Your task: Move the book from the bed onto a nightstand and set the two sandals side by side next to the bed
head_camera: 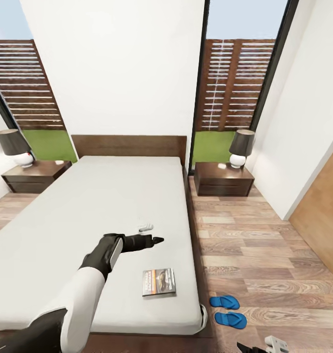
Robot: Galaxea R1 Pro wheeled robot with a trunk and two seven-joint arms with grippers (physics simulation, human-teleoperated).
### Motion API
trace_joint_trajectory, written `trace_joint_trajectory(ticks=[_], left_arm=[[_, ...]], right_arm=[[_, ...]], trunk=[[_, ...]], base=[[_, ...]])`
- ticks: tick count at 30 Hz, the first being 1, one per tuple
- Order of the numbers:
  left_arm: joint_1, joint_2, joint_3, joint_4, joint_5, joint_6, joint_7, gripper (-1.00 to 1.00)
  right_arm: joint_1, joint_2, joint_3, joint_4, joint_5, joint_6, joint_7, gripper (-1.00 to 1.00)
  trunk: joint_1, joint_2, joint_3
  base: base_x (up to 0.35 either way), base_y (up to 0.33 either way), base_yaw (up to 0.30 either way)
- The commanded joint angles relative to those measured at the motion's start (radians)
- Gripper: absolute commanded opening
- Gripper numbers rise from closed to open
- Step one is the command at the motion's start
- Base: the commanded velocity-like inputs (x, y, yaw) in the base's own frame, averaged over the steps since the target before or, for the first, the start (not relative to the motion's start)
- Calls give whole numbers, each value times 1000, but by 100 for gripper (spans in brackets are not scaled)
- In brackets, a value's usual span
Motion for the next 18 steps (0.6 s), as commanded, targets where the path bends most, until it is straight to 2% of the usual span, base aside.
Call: trace_joint_trajectory(ticks=[1,2,6,18], left_arm=[[-1,-2,-14,-1,-10,6,-9,100],[-1,-2,-29,-1,-10,7,-9,100],[-1,-2,-48,-2,-9,7,-8,100],[-1,-2,-48,-3,-4,6,-8,100]], right_arm=[[-1,1,-8,-1,3,6,6,100],[-1,0,-8,-1,3,6,6,100],[-1,0,-8,-1,3,6,6,100],[-1,0,-8,-1,3,6,7,100]], trunk=[[1,-2,-4],[1,-2,-5],[1,-2,-12],[1,-2,-30]], base=[[0,0,0],[0,0,0],[0,0,0],[0,0,0]])
